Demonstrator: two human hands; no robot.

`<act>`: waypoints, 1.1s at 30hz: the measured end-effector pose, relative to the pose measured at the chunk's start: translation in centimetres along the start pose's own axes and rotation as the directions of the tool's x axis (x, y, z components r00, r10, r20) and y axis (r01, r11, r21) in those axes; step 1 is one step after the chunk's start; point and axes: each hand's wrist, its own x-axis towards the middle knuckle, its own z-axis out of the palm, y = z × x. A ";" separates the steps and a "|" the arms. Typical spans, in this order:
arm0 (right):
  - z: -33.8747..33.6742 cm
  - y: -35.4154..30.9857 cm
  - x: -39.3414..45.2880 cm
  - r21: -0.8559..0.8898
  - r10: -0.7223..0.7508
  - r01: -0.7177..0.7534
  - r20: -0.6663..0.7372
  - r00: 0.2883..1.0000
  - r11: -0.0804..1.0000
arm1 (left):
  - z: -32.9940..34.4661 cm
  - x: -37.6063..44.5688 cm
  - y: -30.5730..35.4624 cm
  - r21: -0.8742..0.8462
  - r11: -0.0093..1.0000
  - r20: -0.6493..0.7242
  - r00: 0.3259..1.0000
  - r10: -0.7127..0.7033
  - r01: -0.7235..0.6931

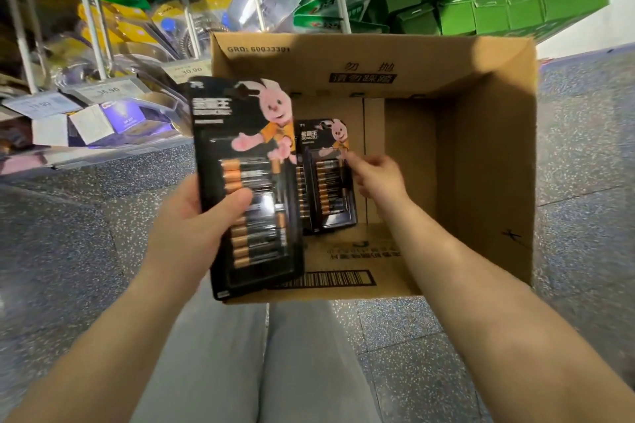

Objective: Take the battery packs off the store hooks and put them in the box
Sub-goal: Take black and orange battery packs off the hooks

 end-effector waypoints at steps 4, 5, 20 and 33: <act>2.5 2.3 2.1 -0.201 0.065 -0.076 -0.059 0.996 0.977 | -2.8 0.7 -0.9 -0.011 1.000 -0.101 0.995 -0.018 0.017; 3.3 2.9 2.5 -0.266 0.067 -0.088 -0.087 0.994 0.960 | -3.3 1.0 -1.2 -0.013 1.000 -0.119 0.993 -0.025 0.024; 3.6 2.6 1.4 -0.133 0.028 -0.038 -0.075 0.997 0.990 | -3.8 2.0 -2.6 -0.093 0.994 -0.052 0.997 -0.056 0.051; 4.1 -4.1 -11.4 0.221 -0.286 0.235 0.237 0.928 0.946 | -3.2 1.9 -2.4 -0.264 0.962 -0.058 0.994 -0.090 0.072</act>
